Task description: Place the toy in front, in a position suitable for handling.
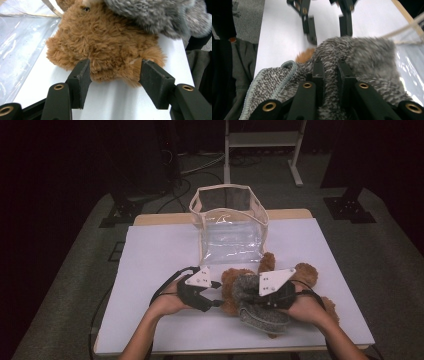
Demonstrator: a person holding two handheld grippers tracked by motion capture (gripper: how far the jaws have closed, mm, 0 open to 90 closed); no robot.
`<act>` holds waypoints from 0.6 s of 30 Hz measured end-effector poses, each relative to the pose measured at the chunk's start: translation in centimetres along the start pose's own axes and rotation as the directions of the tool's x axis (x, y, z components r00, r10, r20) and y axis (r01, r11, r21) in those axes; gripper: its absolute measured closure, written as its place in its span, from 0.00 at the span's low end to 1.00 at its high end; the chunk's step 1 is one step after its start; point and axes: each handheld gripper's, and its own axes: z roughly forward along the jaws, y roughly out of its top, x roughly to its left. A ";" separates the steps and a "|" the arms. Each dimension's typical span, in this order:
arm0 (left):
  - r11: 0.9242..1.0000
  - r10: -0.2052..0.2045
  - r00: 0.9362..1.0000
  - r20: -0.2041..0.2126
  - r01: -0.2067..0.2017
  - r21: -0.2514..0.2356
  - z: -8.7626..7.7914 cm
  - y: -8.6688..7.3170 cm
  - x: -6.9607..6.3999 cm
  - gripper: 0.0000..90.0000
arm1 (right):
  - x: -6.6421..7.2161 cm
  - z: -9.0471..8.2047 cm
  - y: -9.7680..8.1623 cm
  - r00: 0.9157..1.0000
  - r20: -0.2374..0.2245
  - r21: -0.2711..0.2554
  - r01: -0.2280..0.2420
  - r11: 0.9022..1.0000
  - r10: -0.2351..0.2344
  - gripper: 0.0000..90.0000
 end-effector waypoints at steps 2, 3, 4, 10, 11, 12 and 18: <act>1.000 -0.003 1.000 0.002 0.003 -0.008 -0.1 0.1 0.0 0.45 | -0.1 -0.7 -0.7 1.000 0.011 0.005 -0.016 1.000 0.016 0.87; 1.000 -0.002 1.000 0.003 0.002 -0.008 -0.1 0.1 0.0 0.45 | -0.1 -1.0 -0.9 1.000 0.013 0.005 -0.023 1.000 0.023 0.87; 1.000 0.001 1.000 0.003 -0.001 -0.008 -0.2 0.2 0.0 0.44 | -0.1 -1.1 -0.8 1.000 0.014 0.005 -0.024 1.000 0.024 0.87; 1.000 0.003 1.000 0.003 -0.003 -0.003 -0.9 0.0 -0.3 0.43 | -0.1 -0.2 1.6 1.000 -0.001 0.005 0.030 1.000 -0.030 0.87; 1.000 0.003 1.000 0.004 -0.003 -0.005 -1.1 -0.1 -0.3 0.43 | -0.2 0.1 2.0 0.999 -0.006 0.002 0.036 0.999 -0.036 0.87; 1.000 0.000 1.000 0.003 0.000 -0.007 -1.3 -0.3 -0.2 0.43 | -0.4 0.5 2.5 0.999 -0.010 0.000 0.041 0.999 -0.041 0.87; 0.999 -0.032 0.999 -0.002 0.032 -0.025 -2.0 -1.4 -0.1 0.43 | -1.1 3.0 3.4 0.998 -0.043 0.032 0.044 0.999 -0.042 0.87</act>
